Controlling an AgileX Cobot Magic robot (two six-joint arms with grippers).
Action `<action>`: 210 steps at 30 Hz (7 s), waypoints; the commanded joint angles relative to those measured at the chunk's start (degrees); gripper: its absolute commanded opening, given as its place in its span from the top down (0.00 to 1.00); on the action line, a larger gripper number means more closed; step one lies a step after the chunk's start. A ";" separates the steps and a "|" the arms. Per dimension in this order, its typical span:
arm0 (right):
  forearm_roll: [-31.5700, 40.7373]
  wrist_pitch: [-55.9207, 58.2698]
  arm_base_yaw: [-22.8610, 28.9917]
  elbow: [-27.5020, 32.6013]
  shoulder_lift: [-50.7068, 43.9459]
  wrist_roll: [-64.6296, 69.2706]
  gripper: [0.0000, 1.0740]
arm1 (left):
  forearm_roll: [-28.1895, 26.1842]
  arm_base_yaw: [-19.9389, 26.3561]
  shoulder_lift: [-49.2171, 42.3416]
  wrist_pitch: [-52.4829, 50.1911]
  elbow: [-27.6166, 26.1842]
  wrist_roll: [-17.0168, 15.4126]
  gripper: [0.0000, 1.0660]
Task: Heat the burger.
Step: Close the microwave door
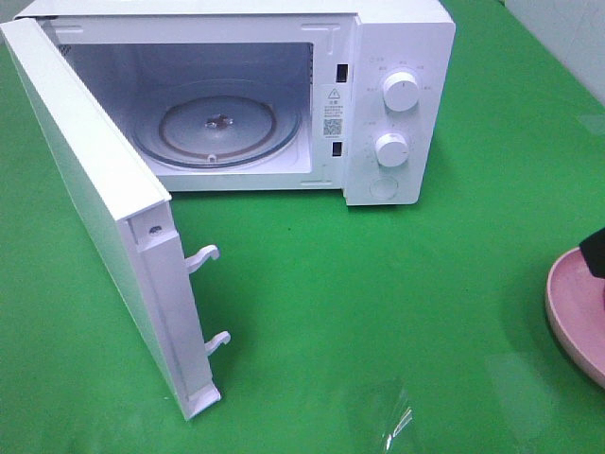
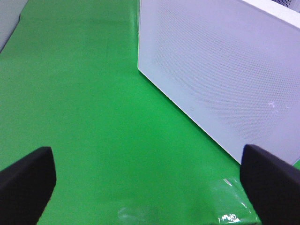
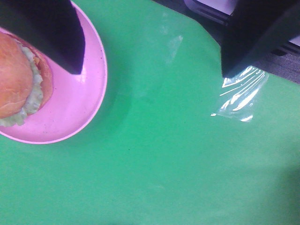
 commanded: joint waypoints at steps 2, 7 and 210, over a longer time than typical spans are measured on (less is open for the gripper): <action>0.29 3.67 -0.06 0.06 -5.50 -1.38 0.29 | 0.11 0.17 -0.29 0.29 -0.06 -0.29 0.06; 0.29 6.02 -0.06 0.06 -9.97 -1.38 0.29 | 0.11 0.17 -0.29 0.29 -0.06 -0.29 0.06; 6.99 1.32 -24.24 15.13 -48.64 -8.82 0.30 | 28.13 -15.47 91.85 -107.20 0.29 -19.37 1.00</action>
